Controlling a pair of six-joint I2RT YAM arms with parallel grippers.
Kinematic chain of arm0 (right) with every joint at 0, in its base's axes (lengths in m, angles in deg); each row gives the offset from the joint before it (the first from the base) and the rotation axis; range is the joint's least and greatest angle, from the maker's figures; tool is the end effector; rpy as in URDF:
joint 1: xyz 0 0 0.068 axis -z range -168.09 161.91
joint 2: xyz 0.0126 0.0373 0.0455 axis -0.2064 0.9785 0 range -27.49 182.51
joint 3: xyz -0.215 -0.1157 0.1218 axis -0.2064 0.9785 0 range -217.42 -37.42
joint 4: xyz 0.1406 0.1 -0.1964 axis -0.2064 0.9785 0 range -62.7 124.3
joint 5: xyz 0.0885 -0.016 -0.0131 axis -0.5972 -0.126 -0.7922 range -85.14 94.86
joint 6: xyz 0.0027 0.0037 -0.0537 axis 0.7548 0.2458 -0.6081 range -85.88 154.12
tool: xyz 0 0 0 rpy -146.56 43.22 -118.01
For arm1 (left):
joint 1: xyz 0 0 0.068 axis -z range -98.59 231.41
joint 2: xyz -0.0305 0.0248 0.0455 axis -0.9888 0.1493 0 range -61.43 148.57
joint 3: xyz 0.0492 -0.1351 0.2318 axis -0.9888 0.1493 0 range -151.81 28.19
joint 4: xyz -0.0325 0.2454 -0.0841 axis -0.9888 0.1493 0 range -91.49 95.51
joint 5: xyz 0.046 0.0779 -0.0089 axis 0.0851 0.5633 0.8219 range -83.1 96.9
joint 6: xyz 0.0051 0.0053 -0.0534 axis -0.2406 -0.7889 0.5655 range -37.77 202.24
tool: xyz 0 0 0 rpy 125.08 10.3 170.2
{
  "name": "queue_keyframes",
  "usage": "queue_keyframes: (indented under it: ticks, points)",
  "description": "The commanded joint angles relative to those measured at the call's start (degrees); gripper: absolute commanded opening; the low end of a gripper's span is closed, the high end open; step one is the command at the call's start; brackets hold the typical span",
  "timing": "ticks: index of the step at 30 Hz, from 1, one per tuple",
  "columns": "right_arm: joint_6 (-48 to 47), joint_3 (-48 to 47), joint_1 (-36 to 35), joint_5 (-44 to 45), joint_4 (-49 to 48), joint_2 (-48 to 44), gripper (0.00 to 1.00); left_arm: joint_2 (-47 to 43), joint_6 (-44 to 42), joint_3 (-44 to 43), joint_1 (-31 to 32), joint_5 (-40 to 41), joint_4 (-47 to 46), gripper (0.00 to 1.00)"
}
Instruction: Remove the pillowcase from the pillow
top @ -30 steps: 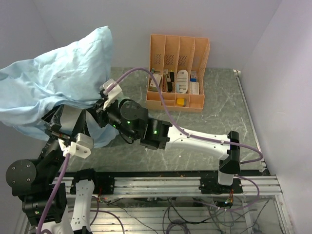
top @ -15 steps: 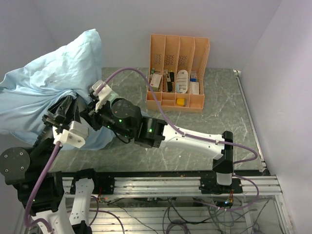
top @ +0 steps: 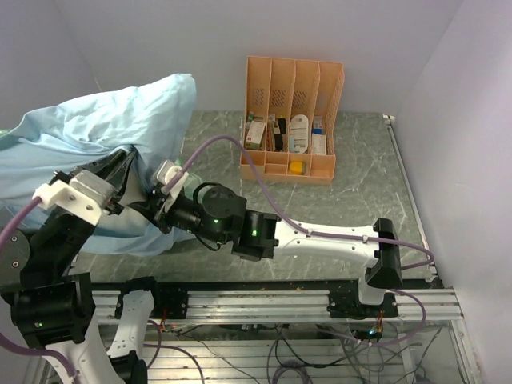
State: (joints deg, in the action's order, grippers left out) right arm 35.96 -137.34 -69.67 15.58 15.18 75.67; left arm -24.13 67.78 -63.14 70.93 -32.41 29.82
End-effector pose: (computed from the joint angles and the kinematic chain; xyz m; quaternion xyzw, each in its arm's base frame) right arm 0.0703 0.4300 0.4335 -0.3605 0.5424 0.4579 0.6051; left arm 0.0032 -0.0224 0.5462 0.2979 0.5117 -0.0126 0.8058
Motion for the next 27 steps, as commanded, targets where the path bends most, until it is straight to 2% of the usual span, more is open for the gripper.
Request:
queue_keyframes:
  ticks: [1,6,11,15,22,27]
  points:
    - [-4.7,4.3,-3.9,-8.9,-3.6,-2.2,0.0,3.0,8.2,-4.9,-0.5,-2.4,-5.6,0.24]
    - [-6.2,10.8,-4.7,-10.3,-3.0,-5.8,0.0,3.9,9.8,-6.4,-0.6,-2.5,-4.5,0.23]
    - [-4.3,27.1,-3.1,-5.8,-8.8,-15.8,0.0,4.3,8.1,-7.0,-0.6,0.2,-2.7,0.21]
    - [-1.1,37.3,-0.4,-6.2,-14.5,-24.8,0.0,4.6,7.4,-7.0,-0.5,4.1,-2.6,0.2]
    - [-4.6,35.5,-3.8,-3.8,-9.4,-22.3,0.0,5.7,10.7,-7.3,-0.5,5.8,-1.9,0.21]
    - [-6.8,38.7,-7.4,1.0,-9.3,-21.2,0.0,8.0,11.0,-9.2,-0.5,14.6,0.6,0.22]
